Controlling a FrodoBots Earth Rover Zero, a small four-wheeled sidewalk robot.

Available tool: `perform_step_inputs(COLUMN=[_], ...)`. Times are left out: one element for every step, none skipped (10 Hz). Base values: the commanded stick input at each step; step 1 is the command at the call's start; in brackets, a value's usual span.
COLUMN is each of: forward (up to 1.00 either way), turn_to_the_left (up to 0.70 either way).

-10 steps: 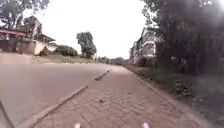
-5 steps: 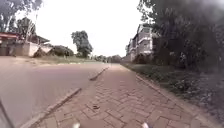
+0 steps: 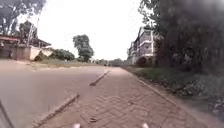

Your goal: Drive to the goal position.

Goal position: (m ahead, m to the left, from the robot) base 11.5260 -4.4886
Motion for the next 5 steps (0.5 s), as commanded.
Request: perform_step_inputs(forward=[0.50,0.50,0.50,0.50,0.50], turn_to_the_left=[0.00,0.00,0.00,0.00,0.00])
